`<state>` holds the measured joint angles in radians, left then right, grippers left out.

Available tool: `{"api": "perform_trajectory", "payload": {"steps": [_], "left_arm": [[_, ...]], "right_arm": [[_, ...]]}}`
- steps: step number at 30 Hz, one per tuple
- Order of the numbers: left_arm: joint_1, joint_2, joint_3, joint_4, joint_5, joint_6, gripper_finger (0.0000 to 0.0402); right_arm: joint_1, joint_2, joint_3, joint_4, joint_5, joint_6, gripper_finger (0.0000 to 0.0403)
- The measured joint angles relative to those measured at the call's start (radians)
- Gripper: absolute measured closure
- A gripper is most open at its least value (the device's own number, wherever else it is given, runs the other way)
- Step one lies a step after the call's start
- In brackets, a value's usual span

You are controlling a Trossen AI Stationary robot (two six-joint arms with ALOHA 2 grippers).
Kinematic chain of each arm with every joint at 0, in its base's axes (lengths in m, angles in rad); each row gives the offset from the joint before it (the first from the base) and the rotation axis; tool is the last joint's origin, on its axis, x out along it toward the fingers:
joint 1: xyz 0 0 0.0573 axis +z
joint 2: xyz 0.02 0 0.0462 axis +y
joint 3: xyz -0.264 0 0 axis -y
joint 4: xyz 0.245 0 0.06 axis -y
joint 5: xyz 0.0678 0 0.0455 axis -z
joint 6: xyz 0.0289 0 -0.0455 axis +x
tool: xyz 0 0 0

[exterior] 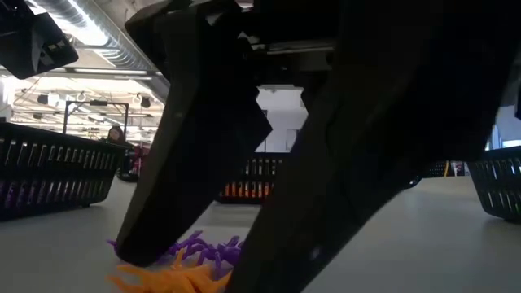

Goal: Sort Halloween decoration
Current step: Put the orange spider toy into the top black bin

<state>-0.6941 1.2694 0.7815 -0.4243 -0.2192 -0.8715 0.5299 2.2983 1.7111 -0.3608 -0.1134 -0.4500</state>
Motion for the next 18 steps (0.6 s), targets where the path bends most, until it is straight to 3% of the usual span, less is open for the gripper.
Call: {"api": "perform_trajectory", "payload": {"steps": [9,18], "left_arm": [[0.0,0.0,0.0,0.0,0.0,0.0,0.0227],[0.0,0.0,0.0,0.0,0.0,0.0,0.0227]], "right_arm": [[-0.018,0.02,0.003,-0.006,-0.028,0.051,0.0241],[-0.019,0.021,0.007,-0.018,-0.008,0.079,0.0345]]}}
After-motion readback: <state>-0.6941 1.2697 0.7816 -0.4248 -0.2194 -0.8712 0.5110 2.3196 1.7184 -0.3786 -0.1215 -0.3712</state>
